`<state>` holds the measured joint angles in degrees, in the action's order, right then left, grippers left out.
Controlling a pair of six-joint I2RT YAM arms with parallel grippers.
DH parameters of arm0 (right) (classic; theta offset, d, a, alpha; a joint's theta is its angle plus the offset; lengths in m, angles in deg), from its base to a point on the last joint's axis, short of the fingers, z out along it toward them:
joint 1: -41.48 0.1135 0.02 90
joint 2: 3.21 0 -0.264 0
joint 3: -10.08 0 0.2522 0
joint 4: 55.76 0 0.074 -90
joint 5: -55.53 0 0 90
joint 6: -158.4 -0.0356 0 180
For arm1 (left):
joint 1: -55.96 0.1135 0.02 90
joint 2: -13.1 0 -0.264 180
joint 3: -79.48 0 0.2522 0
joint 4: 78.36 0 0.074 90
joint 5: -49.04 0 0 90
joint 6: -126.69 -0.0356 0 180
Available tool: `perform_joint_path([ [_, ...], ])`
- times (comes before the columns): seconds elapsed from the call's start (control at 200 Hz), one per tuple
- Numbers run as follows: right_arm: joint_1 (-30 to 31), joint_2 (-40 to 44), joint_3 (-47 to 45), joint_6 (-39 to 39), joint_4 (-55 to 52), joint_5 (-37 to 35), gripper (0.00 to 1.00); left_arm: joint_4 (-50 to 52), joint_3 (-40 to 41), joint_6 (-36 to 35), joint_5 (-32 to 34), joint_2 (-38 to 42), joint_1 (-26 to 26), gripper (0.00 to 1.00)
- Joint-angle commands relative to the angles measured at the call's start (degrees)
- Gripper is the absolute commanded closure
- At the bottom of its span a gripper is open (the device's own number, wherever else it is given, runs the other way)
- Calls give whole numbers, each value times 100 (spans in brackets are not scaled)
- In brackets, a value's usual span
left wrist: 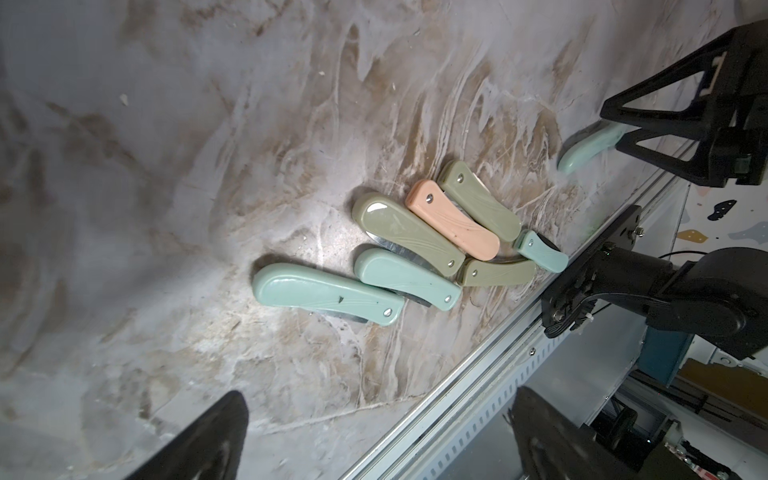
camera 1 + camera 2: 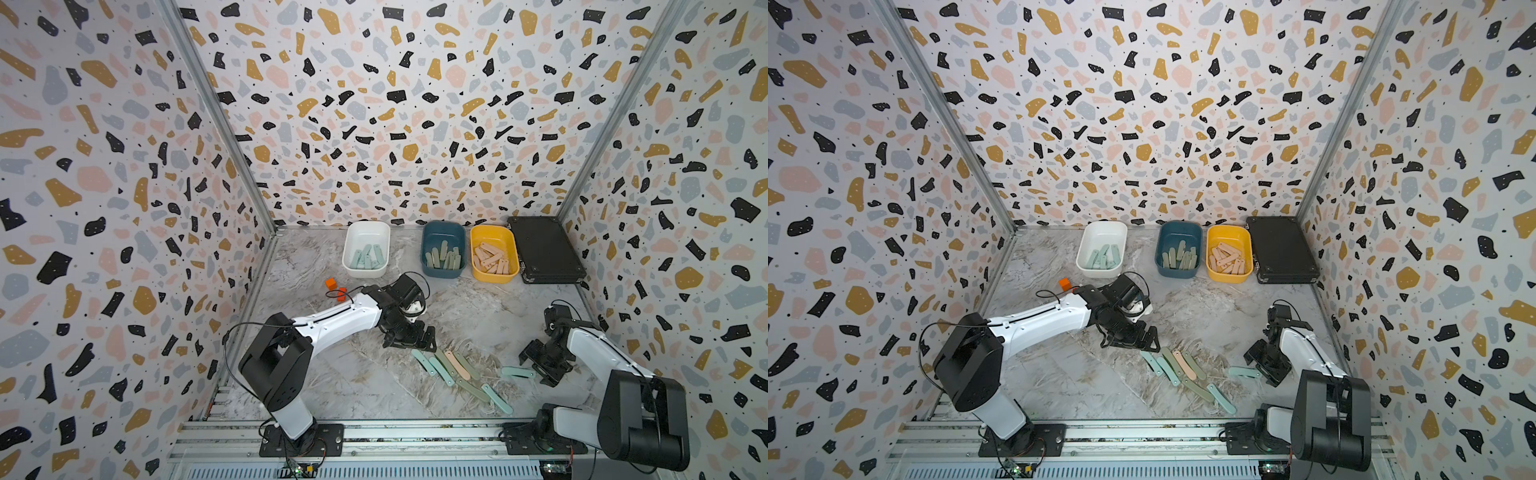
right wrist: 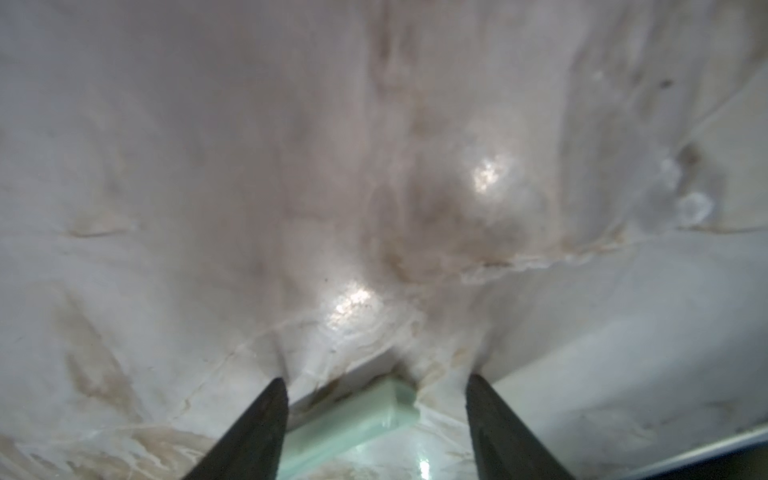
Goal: Place the fruit knives into the storage box by color
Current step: Move the fruit knife to the center of the board, then pick up the fruit knife from the center of the board.
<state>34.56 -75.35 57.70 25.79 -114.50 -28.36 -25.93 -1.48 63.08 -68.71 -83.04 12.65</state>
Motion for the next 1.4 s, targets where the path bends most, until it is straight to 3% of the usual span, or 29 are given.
perform_joint_path([
  [0.0, 268, -58, -202, -4, 218, 351, 43, -76, -55, -59, -64, 20, 67, 1],
  [0.065, 302, -30, -157, -2, 215, 267, 51, -59, -56, -48, -87, 11, 103, 1],
  [0.17, 362, -110, -156, 0, 252, 400, 56, -45, -43, -44, -99, 14, 130, 1],
  [0.41, 846, 314, -195, -214, -74, 861, 49, -27, 9, 3, -136, 55, 189, 1],
  [0.606, 1899, 473, -259, -823, 105, 973, 46, 80, 5, 50, -149, 267, 518, 1],
  [0.756, 2430, 346, -75, -756, 92, 707, 43, 182, -46, 114, -164, 376, 709, 1],
  [1.056, 2570, 859, 584, 151, -1191, -209, 36, -36, 58, 377, -384, 219, 717, 1],
  [1.397, 3331, 893, -29, -384, -646, -286, 36, -131, 50, 454, -506, 52, 721, 1],
])
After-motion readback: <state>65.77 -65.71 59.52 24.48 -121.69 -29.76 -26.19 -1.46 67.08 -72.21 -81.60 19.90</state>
